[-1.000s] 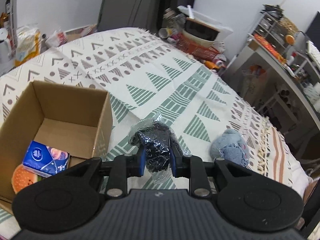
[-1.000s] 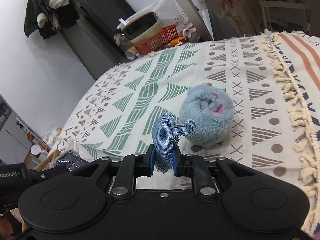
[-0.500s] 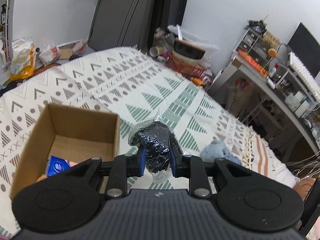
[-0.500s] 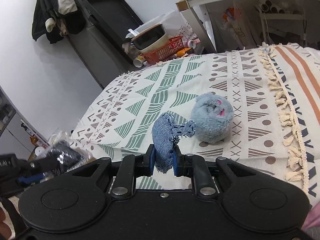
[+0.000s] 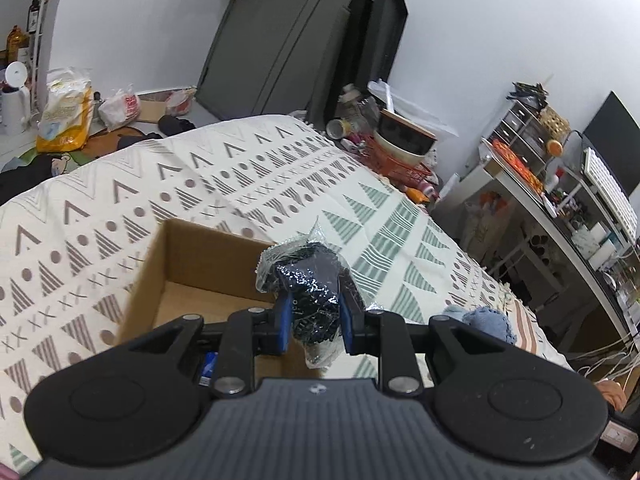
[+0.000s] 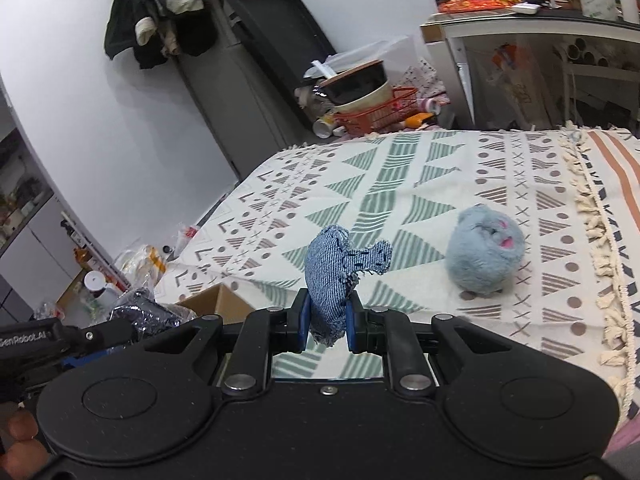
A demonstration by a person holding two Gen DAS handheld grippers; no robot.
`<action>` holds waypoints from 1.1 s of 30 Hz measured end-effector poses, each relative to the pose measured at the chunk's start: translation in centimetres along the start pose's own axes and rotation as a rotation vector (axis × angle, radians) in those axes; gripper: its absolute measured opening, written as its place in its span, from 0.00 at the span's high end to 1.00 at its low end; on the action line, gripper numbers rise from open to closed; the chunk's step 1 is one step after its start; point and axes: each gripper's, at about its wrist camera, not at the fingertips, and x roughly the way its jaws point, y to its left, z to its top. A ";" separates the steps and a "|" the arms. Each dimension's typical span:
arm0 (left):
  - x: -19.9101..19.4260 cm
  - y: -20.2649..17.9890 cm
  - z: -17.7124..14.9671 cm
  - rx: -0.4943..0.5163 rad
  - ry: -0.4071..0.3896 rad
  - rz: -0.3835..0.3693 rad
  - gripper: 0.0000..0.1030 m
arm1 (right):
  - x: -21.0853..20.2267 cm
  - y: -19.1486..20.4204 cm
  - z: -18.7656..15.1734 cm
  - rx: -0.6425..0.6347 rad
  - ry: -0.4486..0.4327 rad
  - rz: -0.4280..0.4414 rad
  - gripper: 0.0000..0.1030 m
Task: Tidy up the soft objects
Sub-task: 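Carry the black bag and denim cloth over the cardboard box with both tools, then open both tools to drop the black bag and denim cloth into the box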
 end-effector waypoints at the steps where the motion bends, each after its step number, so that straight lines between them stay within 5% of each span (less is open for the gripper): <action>1: -0.1 0.5 0.2 0.000 -0.005 0.006 0.77 | 0.0 0.3 -0.1 -0.002 0.004 0.003 0.83; 24: 3.1 6.5 0.3 -0.052 0.089 0.120 0.76 | 2.6 8.4 -0.3 -0.092 0.074 0.110 0.83; 33: 2.1 6.0 0.4 -0.013 0.058 0.159 0.65 | 3.1 9.9 -1.0 -0.110 0.109 0.118 0.82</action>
